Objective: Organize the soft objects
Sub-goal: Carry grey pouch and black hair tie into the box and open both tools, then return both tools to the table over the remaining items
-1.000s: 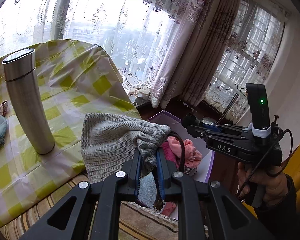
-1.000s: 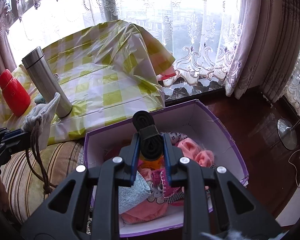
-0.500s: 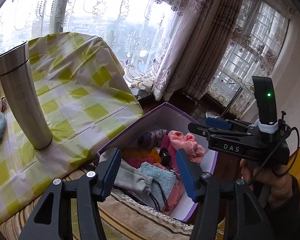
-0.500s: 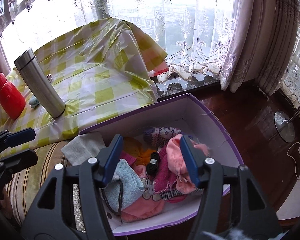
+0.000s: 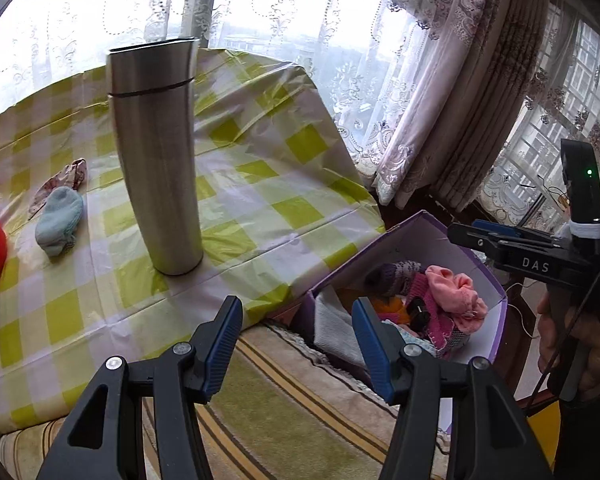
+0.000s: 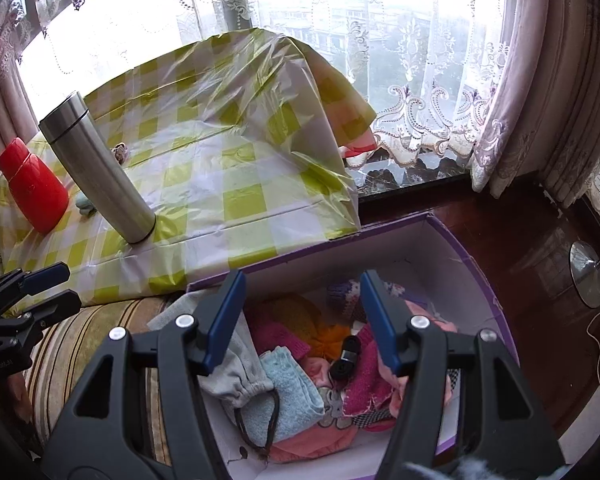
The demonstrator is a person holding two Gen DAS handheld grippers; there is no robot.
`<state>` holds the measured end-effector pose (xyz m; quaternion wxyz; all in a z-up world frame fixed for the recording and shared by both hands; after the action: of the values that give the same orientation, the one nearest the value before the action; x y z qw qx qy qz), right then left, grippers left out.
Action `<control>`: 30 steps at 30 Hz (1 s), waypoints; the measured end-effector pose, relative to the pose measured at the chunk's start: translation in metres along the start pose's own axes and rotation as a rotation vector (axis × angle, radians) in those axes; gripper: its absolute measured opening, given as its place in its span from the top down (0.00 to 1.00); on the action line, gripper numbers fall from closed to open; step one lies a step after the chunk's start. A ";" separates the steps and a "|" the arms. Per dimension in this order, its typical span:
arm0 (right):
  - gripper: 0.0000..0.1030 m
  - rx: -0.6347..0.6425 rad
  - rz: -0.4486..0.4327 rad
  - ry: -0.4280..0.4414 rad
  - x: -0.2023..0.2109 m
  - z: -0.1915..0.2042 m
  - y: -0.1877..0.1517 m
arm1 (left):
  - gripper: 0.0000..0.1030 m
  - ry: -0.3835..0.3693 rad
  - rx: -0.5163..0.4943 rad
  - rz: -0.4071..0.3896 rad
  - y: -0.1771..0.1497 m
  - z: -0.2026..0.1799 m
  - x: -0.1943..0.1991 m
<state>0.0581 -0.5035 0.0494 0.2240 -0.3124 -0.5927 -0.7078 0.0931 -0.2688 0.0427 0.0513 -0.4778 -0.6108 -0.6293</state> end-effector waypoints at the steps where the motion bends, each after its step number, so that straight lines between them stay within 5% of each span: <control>1: 0.39 0.011 0.002 0.008 -0.004 0.004 0.004 | 0.44 0.012 0.011 0.000 0.001 0.008 0.000; 20: 0.39 0.146 -0.028 0.108 -0.083 0.039 0.108 | 0.44 0.271 0.237 -0.019 0.021 0.187 0.002; 30: 0.39 0.276 -0.019 0.282 -0.158 0.084 0.176 | 0.19 0.360 0.342 0.011 0.045 0.268 -0.041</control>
<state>0.3051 -0.4641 0.0688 0.3387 -0.1707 -0.6497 -0.6588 0.2891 -0.0820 -0.0062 0.2427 -0.3459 -0.6868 -0.5915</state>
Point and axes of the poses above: each gripper's, at about its wrist camera, not at the fingertips, and x roughly against the way its jaws point, z to its left, y to its top, the point moved 4 cm from there along -x, roughly the way its jaws point, and after that the axes turned 6 degrees about -z, right-handed, at the moved point
